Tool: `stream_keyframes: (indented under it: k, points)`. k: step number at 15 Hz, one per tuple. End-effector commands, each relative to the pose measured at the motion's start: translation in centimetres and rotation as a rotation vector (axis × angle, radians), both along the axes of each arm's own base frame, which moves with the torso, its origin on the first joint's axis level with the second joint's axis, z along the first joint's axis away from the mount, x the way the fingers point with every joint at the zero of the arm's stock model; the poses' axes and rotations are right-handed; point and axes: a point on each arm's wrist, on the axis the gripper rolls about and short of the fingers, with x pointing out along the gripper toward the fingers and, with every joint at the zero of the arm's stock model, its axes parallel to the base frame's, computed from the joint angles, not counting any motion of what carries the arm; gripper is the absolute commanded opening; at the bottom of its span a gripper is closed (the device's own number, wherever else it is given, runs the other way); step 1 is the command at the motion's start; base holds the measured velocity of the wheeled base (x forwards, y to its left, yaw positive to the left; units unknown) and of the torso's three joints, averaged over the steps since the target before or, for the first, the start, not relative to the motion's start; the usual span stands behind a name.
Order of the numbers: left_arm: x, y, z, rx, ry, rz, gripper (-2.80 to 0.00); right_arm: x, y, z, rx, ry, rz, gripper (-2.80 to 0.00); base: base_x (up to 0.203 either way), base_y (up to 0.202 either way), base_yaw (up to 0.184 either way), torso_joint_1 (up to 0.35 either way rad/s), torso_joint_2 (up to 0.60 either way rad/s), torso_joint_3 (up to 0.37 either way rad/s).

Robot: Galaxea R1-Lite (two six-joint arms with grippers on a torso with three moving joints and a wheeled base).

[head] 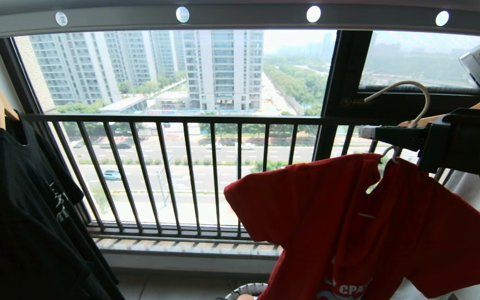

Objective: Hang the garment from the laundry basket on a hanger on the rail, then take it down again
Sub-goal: Take the clothes off the clothes rack

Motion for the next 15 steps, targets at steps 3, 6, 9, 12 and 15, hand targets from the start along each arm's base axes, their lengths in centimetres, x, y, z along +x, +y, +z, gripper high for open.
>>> stream_keyframes:
  k: [3,6,9,12,15]
  points:
    - [3.9,0.0,7.6,-0.001,0.075,-0.062,-2.80,0.4,0.3,-0.4,-0.003,0.016,0.011,-2.80,0.000,0.000,0.000,0.000,0.00,0.000]
    - [9.7,-1.1,12.8,-0.006,0.128,-0.231,-2.80,1.2,0.5,-0.7,0.020,0.027,0.007,-2.80,0.000,0.000,0.000,0.000,0.00,0.000]
    - [15.9,-4.0,15.6,-0.030,0.201,-0.482,-2.80,2.8,1.2,-1.2,0.095,0.038,0.005,-2.80,0.000,0.000,0.000,0.000,0.00,0.000]
    - [19.0,-10.4,17.7,-0.064,0.246,-0.800,-2.80,3.6,2.0,-2.1,0.089,0.074,0.024,-2.80,0.000,0.000,0.000,0.000,0.00,0.000]
    - [20.1,-15.7,16.3,-0.046,0.351,-0.965,-2.80,4.1,3.3,-2.9,0.074,0.100,0.007,-2.80,0.000,0.000,0.000,0.000,0.00,0.000]
